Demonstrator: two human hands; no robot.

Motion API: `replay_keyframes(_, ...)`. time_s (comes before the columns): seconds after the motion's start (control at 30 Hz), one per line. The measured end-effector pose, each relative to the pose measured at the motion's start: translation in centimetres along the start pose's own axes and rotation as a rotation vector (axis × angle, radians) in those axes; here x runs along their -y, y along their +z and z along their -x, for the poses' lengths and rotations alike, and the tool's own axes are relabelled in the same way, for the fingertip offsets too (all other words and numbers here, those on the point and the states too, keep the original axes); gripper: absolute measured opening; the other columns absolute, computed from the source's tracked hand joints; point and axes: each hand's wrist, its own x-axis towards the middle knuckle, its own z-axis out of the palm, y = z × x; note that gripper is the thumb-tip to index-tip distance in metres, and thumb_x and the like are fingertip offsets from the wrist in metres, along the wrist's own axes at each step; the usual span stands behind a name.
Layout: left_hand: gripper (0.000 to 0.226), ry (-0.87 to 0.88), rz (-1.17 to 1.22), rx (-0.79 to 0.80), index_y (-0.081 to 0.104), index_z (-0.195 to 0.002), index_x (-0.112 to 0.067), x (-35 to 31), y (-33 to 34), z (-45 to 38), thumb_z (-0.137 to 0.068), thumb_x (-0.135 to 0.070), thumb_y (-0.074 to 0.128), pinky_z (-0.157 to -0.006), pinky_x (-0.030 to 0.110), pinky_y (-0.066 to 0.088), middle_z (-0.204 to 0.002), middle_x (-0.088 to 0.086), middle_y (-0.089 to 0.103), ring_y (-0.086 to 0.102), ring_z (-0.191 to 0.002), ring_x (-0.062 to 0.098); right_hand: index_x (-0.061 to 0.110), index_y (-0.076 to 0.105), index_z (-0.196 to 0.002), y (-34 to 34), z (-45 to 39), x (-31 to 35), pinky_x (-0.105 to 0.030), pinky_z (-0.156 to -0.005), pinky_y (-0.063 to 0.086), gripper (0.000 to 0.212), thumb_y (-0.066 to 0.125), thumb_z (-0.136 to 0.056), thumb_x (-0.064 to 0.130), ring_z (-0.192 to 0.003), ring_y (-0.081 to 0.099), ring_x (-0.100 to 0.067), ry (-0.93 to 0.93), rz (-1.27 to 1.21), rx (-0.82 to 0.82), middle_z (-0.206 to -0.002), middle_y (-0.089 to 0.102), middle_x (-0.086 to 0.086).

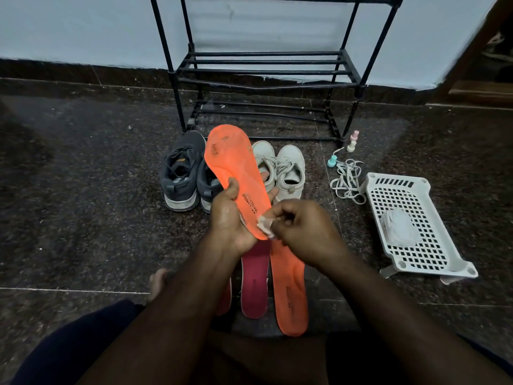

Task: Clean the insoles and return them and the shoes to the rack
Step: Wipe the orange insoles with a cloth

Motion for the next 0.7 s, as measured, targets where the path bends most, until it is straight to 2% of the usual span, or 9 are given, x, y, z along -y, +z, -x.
replay_keyframes(0.1,0.06,0.018,-0.049,0.009,0.054,-0.136,-0.003,0.1,-0.1,0.1,-0.105,-0.049,0.032,-0.077,0.041,0.059,-0.102,0.021,0.074,0.074,-0.085,0.03,0.014,0.07,-0.1,-2.0,-1.2,0.2,-0.024,-0.058,0.048,0.017,0.065,-0.09,0.003,-0.06,0.054,-0.01,0.041,-0.301,-0.106,-0.07,0.059,0.0)
replay_keyframes(0.13,0.057,0.028,-0.053,0.013,0.054,-0.136,-0.002,0.2,-0.2,0.0,-0.106,-0.045,0.033,-0.079,0.039,0.059,-0.099,0.018,0.075,0.074,-0.083,0.027,0.013,0.067,-0.107,-2.6,-1.3,0.3,-0.024,-0.06,0.05,0.02,0.061,-0.092,0.001,-0.061,0.054,-0.01,0.07,-0.407,-0.116,-0.07,0.054,0.0)
replay_keyframes(0.2,0.052,0.028,-0.067,0.036,0.058,-0.131,-0.001,0.4,-0.3,-0.1,-0.106,-0.04,0.035,-0.093,0.041,0.054,-0.104,0.015,0.075,0.073,-0.091,0.026,0.012,0.061,-0.114,-3.0,-1.2,0.3,-0.029,-0.064,0.056,0.024,0.055,-0.094,-0.002,-0.065,0.059,-0.011,0.127,-0.592,-0.097,-0.071,0.051,0.001)
replay_keyframes(0.27,0.05,0.013,-0.112,0.052,0.061,-0.125,0.0,0.6,-0.2,0.0,-0.107,-0.038,0.033,-0.084,0.039,0.057,-0.103,0.015,0.075,0.074,-0.087,0.025,0.009,0.058,-0.115,-3.2,-1.2,0.2,-0.031,-0.063,0.059,0.028,0.057,-0.092,-0.007,-0.067,0.062,-0.018,0.131,-0.662,-0.09,-0.076,0.052,-0.002)
replay_keyframes(0.33,0.048,0.0,-0.135,0.066,0.063,-0.121,0.001,0.8,-0.1,0.2,-0.107,-0.034,0.033,-0.073,0.035,0.06,-0.103,0.015,0.075,0.075,-0.082,0.024,0.006,0.062,-0.112,-3.5,-1.2,0.1,-0.026,-0.062,0.057,0.031,0.062,-0.086,-0.011,-0.063,0.064,-0.017,0.078,-0.625,-0.104,-0.079,0.06,-0.004)
replay_keyframes(0.43,0.04,0.006,-0.132,0.067,0.062,-0.121,0.002,0.8,-0.2,0.1,-0.106,-0.026,0.037,-0.091,0.044,0.057,-0.121,0.019,0.069,0.072,-0.099,0.03,0.008,0.071,-0.094,-4.0,-1.0,0.3,-0.016,-0.064,0.053,0.025,0.064,-0.083,-0.013,-0.068,0.069,-0.007,-0.03,-0.554,-0.101,-0.078,0.074,0.002)
replay_keyframes(0.5,0.037,0.008,-0.165,0.066,0.056,-0.13,0.001,0.8,-0.3,0.0,-0.105,-0.021,0.04,-0.09,0.047,0.058,-0.125,0.022,0.067,0.071,-0.102,0.032,0.007,0.072,-0.088,-4.0,-1.0,0.4,-0.014,-0.064,0.052,0.02,0.064,-0.085,-0.011,-0.068,0.069,-0.005,-0.042,-0.526,-0.124,-0.077,0.075,0.002)
replay_keyframes(0.6,0.039,0.014,-0.186,0.081,0.051,-0.137,0.0,0.8,-0.6,-0.2,-0.102,-0.014,0.043,-0.095,0.054,0.054,-0.116,0.023,0.07,0.072,-0.096,0.033,0.005,0.074,-0.096,-3.7,-1.6,-0.3,-0.021,-0.064,0.053,0.019,0.059,-0.089,-0.004,-0.068,0.069,-0.01,0.038,-0.528,-0.177,-0.084,0.075,-0.012)
replay_keyframes(0.7,0.045,0.0,-0.178,0.05,0.051,-0.137,0.001,0.8,-0.9,-0.6,-0.094,-0.011,0.046,-0.093,0.056,0.054,-0.106,0.023,0.07,0.069,-0.089,0.037,0.021,0.076,-0.097,-3.1,-2.2,-1.7,-0.036,-0.086,0.055,0.019,0.067,-0.087,0.007,-0.091,0.069,-0.008,-0.051,-0.233,-0.259,-0.097,0.073,0.002)
